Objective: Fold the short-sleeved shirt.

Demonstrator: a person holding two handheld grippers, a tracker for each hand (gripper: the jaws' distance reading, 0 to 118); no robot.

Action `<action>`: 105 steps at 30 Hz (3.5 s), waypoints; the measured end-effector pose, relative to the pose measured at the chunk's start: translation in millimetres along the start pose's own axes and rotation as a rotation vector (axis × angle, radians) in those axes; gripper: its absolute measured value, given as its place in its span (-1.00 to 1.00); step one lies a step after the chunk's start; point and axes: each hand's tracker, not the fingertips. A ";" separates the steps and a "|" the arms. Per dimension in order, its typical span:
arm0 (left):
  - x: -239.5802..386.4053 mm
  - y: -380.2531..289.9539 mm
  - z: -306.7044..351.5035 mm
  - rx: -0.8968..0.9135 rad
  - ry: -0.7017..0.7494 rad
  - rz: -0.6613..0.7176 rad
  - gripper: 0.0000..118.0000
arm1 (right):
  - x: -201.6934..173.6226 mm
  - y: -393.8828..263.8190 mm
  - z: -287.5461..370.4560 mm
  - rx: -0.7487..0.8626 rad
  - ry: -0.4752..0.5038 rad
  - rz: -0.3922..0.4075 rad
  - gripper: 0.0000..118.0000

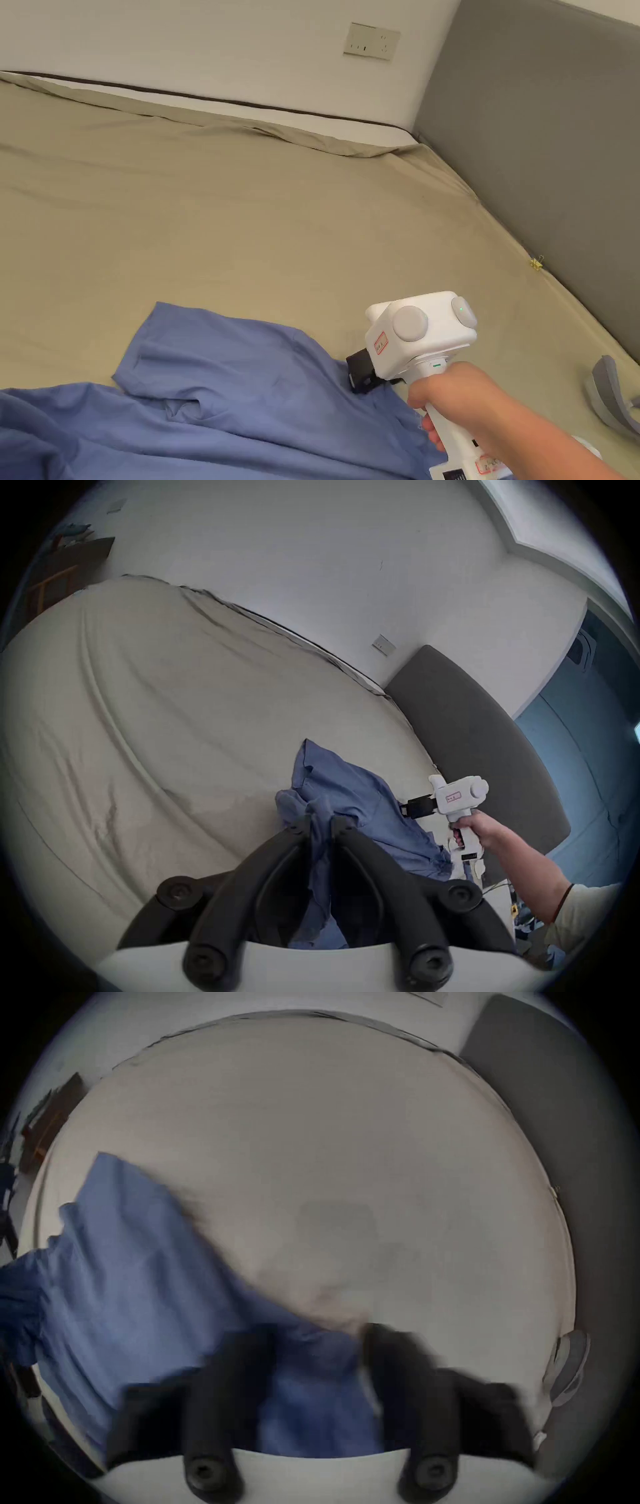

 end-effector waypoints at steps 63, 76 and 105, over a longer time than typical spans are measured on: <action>18.4 473.9 56.2 0.483 0.272 -0.058 -0.88 | 42.3 245.1 443.7 0.746 -0.071 -0.278 -0.91; -49.4 299.2 7.0 0.242 0.202 0.000 -0.88 | 24.9 111.3 279.4 0.515 0.036 -0.159 -0.91; -117.2 -25.7 153.9 -0.172 0.165 0.070 -0.88 | -4.4 -241.8 158.5 0.139 0.018 -0.048 -0.91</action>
